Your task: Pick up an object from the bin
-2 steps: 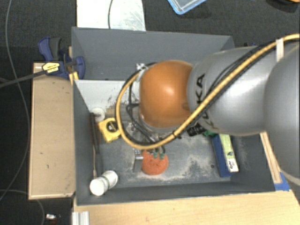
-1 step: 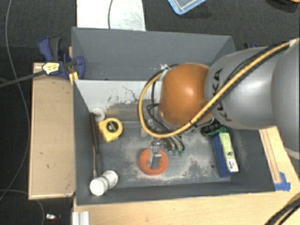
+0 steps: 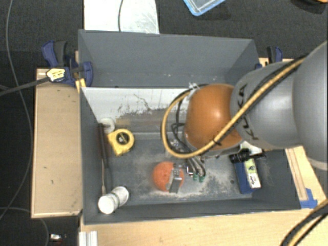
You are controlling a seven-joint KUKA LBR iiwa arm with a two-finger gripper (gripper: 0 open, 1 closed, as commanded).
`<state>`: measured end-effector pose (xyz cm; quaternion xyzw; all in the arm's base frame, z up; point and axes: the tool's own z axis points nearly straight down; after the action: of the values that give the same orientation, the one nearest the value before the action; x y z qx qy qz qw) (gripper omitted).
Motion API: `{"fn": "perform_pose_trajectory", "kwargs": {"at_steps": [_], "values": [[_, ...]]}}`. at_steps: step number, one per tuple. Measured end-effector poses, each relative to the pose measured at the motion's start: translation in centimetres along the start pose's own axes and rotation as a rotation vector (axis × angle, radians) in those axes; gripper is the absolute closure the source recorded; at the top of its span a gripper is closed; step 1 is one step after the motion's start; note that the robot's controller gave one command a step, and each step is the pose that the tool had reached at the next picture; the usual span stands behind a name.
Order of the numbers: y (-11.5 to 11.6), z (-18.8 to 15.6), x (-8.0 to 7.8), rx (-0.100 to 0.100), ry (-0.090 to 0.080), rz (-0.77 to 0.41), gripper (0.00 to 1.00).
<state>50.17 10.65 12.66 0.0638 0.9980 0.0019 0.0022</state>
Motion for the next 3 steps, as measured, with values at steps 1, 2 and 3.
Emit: {"fn": "perform_pose_trajectory", "kwargs": {"at_steps": [1,2,3], "values": [[-3.2,4.1,-1.7,0.002,-0.001,0.051,0.0],[-5.1,4.9,-1.8,-0.004,0.002,0.174,1.0],[-5.1,4.9,-1.8,-0.004,0.002,0.176,1.0]]}}
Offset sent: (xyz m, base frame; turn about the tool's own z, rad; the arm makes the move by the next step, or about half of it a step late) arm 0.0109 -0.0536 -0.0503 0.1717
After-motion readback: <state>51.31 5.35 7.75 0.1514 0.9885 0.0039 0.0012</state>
